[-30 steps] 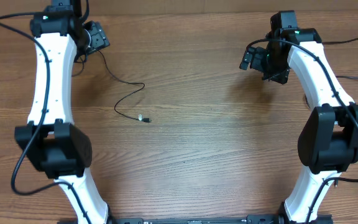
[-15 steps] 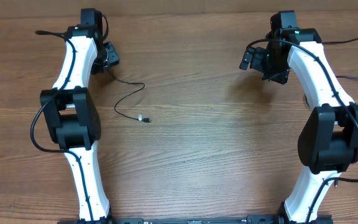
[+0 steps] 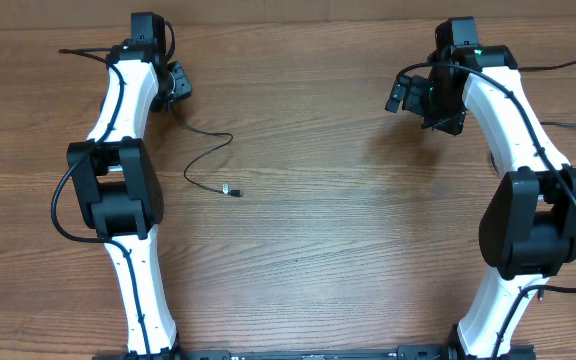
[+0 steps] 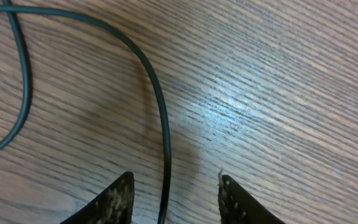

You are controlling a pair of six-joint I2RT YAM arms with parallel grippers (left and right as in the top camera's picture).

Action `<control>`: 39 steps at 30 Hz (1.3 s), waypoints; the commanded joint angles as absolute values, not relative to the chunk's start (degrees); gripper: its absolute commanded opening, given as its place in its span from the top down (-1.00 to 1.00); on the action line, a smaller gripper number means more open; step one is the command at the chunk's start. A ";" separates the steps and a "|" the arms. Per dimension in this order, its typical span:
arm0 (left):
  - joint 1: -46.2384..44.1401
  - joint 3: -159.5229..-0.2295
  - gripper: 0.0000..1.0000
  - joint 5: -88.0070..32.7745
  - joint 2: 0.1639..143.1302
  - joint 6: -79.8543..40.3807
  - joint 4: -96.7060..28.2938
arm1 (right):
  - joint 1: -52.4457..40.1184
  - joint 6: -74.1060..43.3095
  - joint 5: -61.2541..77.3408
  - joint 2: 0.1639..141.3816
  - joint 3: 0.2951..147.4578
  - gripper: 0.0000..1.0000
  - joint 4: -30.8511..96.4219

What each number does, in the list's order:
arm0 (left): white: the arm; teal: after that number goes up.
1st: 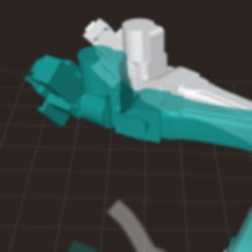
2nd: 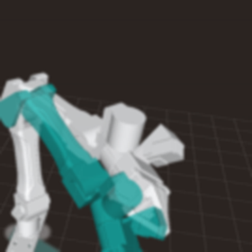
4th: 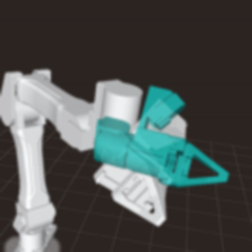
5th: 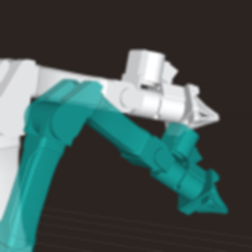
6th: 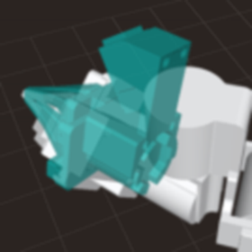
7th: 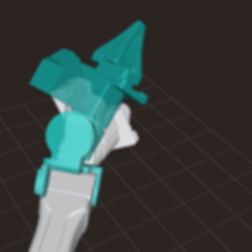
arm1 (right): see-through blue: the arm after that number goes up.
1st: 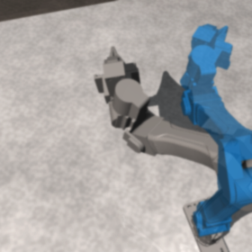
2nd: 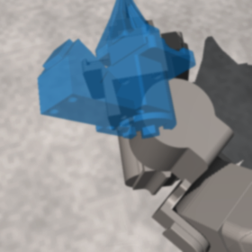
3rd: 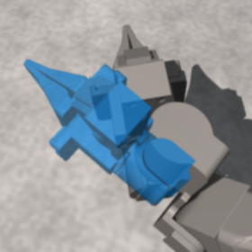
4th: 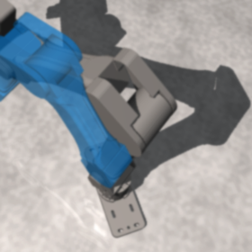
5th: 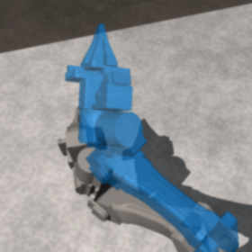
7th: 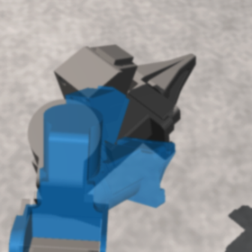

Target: Untangle cables

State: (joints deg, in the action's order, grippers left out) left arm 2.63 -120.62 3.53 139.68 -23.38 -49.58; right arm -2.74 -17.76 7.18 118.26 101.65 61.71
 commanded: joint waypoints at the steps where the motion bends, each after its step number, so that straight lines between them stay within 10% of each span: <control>1: 2.66 -121.01 0.28 4.89 140.20 -21.82 -49.23 | -2.66 -17.32 6.90 118.74 102.00 -1.00 61.63; 25: 2.66 -120.86 0.40 6.35 141.34 -21.87 -49.32 | -2.66 -17.32 6.90 118.74 102.00 -1.00 61.63; 39: 2.50 -121.10 0.92 11.29 138.32 -21.85 -50.26 | -2.66 -17.32 6.90 118.74 102.00 -1.00 61.63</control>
